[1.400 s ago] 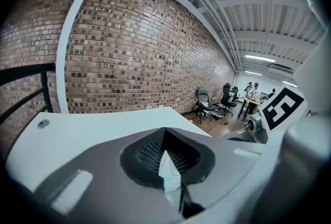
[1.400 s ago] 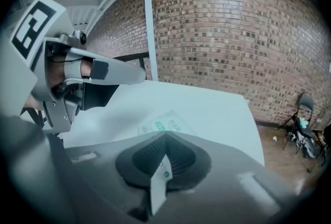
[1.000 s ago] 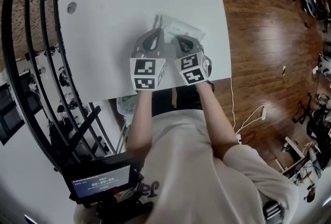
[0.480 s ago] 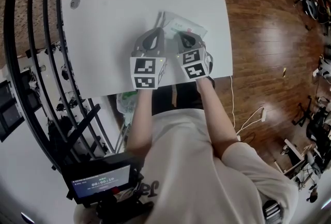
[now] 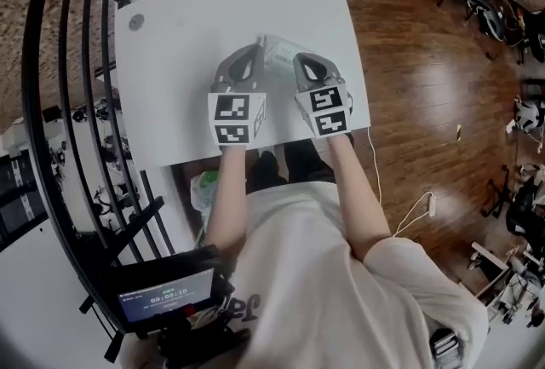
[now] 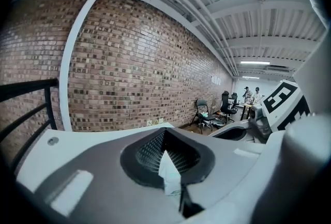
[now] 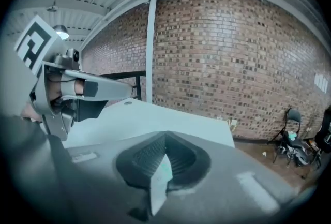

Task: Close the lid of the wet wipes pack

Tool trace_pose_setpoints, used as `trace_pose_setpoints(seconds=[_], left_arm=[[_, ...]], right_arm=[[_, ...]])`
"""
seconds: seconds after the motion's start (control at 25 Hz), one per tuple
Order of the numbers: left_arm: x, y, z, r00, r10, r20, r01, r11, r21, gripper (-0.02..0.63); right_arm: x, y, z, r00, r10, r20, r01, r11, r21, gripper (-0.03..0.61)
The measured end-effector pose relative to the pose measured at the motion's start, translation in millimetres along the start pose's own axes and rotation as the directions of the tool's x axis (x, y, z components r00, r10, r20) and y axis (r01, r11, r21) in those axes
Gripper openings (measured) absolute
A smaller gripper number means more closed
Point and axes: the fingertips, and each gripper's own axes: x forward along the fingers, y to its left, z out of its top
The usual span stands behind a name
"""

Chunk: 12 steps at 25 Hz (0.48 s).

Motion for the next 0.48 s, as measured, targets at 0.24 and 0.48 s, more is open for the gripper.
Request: trace_pose_setpoints(seconds=[0.24,0.48], left_arm=[[-19.0,-9.1,54.6,0.993,0.049,0.109,-0.054,0.998,0.042,0.015],[-66.7,-35.9,74.7,0.968,0.181,0.174,-0.194,0.979,0.063,0.015]], right_arm=[[-25.8,-9.0,47.7,0.994,0.014,0.109,-0.016,1.000,0.012,-0.015],[-81.0,-0.9,75.8,0.956,0.093,0.279,-0.098,0.995,0.005,-0.015]])
